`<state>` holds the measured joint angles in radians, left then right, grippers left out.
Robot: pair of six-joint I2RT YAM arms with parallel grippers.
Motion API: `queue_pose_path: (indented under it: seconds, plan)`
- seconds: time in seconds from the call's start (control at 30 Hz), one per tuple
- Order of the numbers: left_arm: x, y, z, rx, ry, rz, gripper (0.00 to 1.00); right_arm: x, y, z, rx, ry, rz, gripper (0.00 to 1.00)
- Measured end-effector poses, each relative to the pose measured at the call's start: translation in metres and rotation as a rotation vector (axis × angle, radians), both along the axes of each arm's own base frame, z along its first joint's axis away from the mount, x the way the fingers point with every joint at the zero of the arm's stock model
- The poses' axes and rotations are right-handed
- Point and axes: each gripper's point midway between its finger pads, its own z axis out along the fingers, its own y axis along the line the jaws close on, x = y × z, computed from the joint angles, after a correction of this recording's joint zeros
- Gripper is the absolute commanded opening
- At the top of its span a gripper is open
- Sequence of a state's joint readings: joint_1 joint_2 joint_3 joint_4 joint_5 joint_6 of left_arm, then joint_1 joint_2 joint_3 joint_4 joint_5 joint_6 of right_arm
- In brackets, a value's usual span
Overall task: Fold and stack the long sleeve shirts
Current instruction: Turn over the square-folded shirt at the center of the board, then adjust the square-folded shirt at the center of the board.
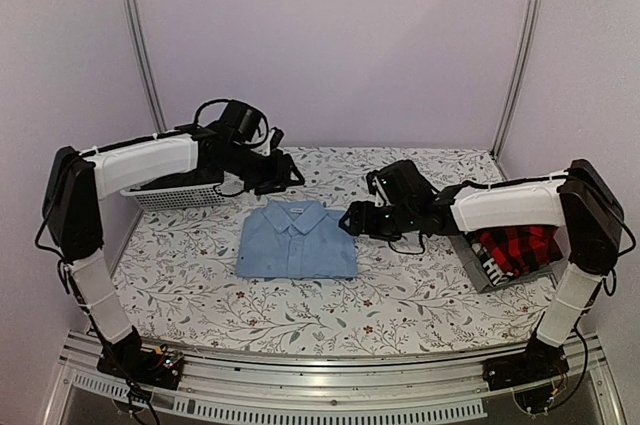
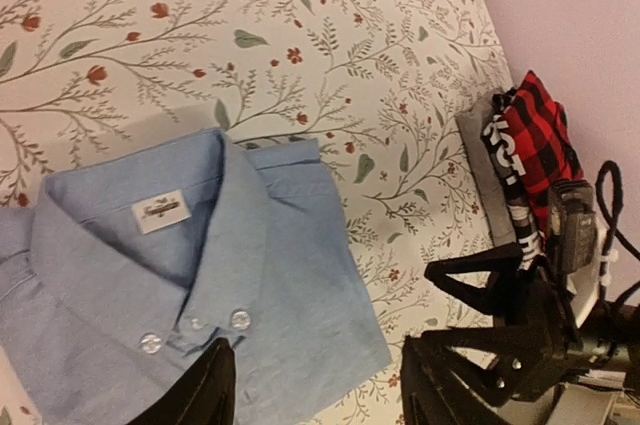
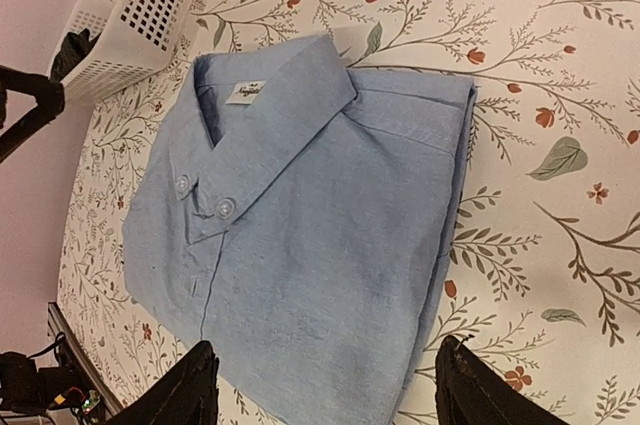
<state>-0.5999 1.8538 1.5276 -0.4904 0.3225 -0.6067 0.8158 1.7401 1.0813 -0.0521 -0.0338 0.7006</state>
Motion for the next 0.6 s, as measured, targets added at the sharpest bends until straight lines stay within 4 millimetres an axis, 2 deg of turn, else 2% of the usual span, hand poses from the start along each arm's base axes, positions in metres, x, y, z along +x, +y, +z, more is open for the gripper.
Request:
queue_pose_path:
  seconds: [0.03, 0.1, 0.2, 0.33, 0.43, 0.6]
  plan:
    - [-0.001, 0.024, -0.004, 0.009, 0.002, 0.032, 0.55, 0.003, 0.004, -0.005, -0.01, 0.005, 0.007, 0.71]
    - [-0.005, 0.059, -0.015, 0.029, 0.017, 0.08, 0.55, 0.007, 0.008, -0.016, -0.032, 0.019, 0.015, 0.71]
    - [-0.016, 0.102, -0.04, 0.068, 0.052, 0.13, 0.55, 0.012, 0.01, -0.031, -0.061, 0.04, 0.02, 0.7]
    - [-0.033, 0.126, -0.069, 0.109, 0.1, 0.135, 0.55, 0.016, 0.012, -0.052, -0.102, 0.082, 0.026, 0.69]
    - [-0.041, 0.135, -0.086, 0.132, 0.119, 0.131, 0.56, 0.019, 0.013, -0.065, -0.126, 0.11, 0.025, 0.68]
    - [-0.046, 0.141, -0.1, 0.143, 0.124, 0.125, 0.55, 0.017, 0.011, -0.08, -0.163, 0.147, 0.025, 0.67]
